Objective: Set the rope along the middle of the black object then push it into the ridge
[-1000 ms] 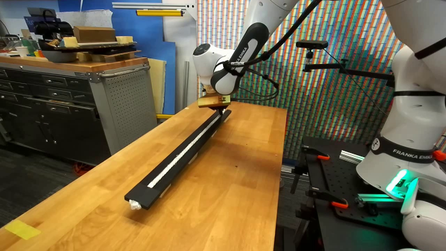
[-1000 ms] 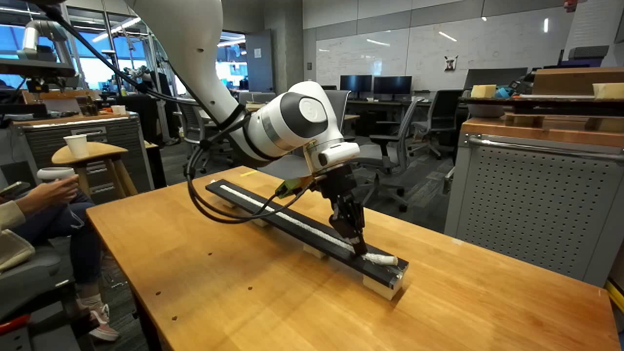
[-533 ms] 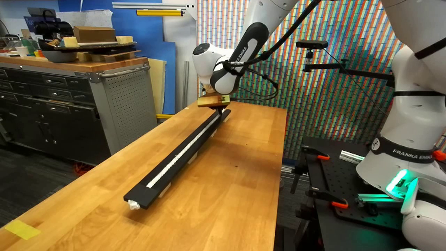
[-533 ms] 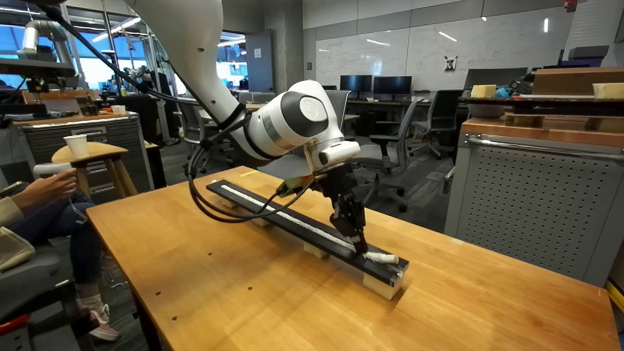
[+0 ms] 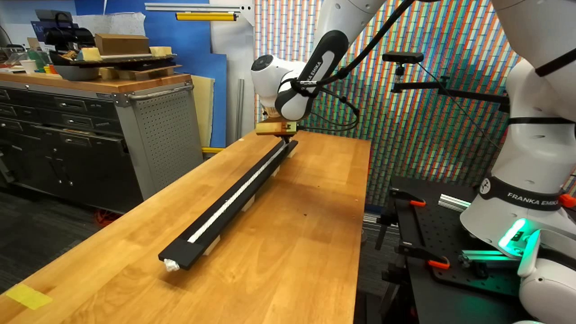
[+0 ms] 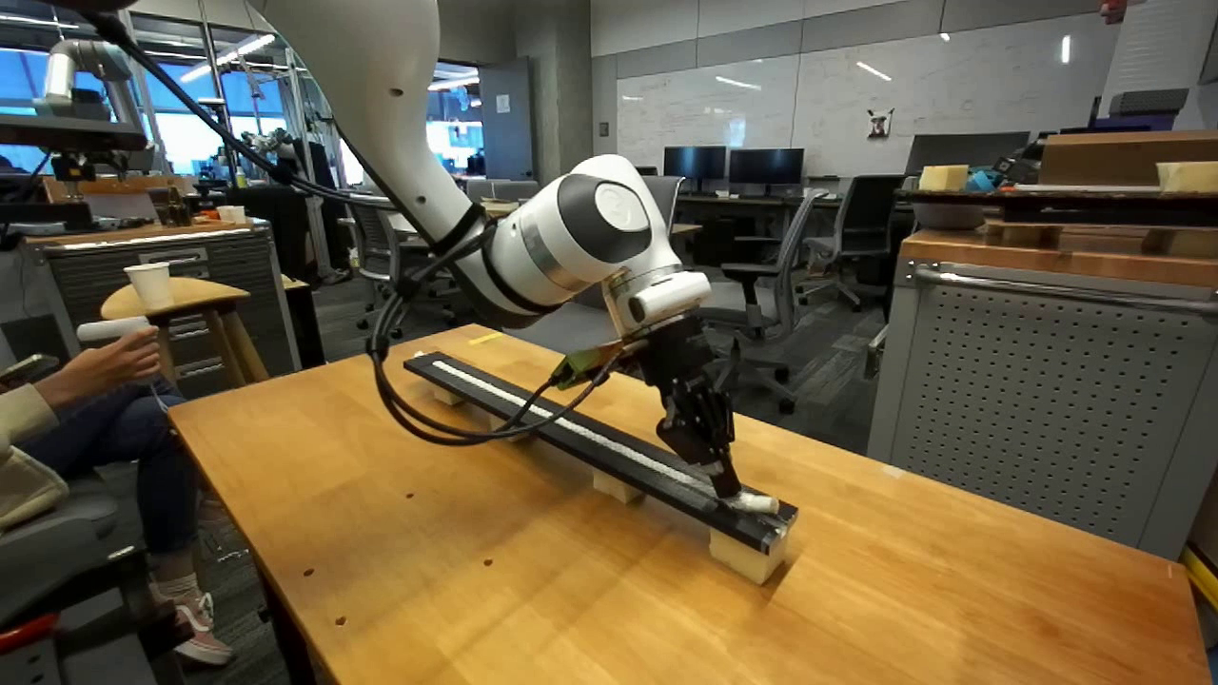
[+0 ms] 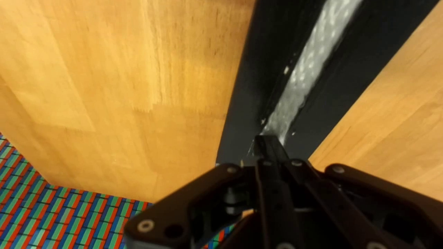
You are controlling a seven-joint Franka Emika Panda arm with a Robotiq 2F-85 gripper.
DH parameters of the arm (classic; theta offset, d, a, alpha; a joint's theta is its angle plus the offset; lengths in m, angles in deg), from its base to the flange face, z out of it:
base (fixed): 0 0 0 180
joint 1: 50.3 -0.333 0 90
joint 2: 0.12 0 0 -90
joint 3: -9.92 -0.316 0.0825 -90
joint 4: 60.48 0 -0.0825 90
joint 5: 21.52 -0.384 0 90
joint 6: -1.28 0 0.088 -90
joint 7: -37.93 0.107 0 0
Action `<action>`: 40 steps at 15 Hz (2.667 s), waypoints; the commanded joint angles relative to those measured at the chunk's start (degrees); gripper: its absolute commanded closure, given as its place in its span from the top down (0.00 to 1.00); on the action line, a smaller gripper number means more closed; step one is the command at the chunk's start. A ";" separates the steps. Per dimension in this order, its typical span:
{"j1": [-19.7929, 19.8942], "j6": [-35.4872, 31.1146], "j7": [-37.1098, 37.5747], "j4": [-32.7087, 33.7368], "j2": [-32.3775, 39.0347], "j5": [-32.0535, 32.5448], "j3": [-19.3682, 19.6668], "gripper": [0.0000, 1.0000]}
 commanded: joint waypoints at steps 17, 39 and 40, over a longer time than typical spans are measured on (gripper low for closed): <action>2.63 4.28 3.18 7.44 7.01 2.05 -0.95 0.00; 2.90 1.81 6.93 4.76 2.73 4.07 -0.18 0.00; 2.73 1.34 8.22 4.73 2.80 4.36 0.30 0.00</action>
